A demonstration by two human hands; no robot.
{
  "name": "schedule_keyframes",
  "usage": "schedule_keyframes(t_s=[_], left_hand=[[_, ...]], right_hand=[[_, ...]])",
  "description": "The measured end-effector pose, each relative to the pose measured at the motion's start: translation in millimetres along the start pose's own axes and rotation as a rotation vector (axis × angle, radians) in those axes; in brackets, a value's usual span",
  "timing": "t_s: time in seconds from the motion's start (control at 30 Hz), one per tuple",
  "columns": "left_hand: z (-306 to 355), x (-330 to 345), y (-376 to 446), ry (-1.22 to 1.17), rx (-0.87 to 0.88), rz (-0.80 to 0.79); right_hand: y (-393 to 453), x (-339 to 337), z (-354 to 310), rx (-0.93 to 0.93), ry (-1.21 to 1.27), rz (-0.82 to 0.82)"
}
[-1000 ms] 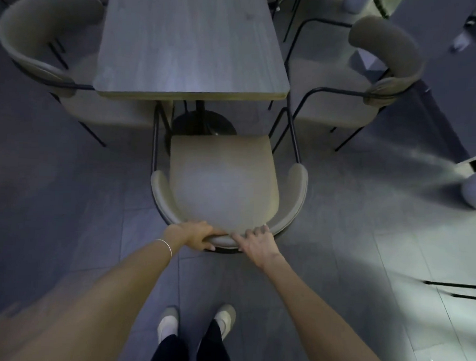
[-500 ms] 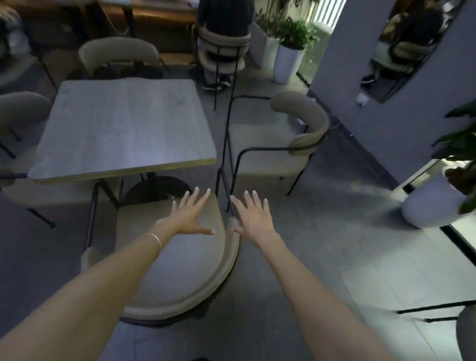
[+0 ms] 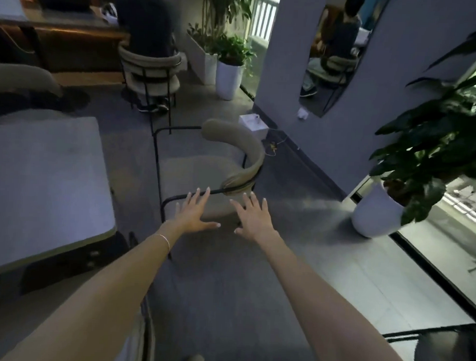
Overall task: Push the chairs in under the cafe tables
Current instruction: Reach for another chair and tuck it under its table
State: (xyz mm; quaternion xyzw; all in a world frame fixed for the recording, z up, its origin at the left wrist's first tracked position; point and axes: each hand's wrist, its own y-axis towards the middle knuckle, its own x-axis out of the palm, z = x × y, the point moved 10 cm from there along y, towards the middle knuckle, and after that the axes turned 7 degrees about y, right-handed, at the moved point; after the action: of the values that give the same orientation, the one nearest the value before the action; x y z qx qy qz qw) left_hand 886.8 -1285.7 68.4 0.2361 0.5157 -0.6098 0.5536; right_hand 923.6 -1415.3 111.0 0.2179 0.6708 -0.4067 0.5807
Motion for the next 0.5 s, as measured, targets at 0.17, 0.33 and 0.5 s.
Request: schedule_keyframes(t_s=[0.17, 0.33, 0.5], left_hand=[[67, -7, 102, -0.001, 0.025, -0.032], [131, -18, 221, -0.025, 0.006, -0.031], [153, -15, 320, -0.131, -0.15, -0.001]], right_hand=[[64, -10, 104, 0.054, 0.04, 0.008], [155, -24, 204, 0.04, 0.031, 0.024], [253, -41, 277, -0.098, -0.027, -0.019]])
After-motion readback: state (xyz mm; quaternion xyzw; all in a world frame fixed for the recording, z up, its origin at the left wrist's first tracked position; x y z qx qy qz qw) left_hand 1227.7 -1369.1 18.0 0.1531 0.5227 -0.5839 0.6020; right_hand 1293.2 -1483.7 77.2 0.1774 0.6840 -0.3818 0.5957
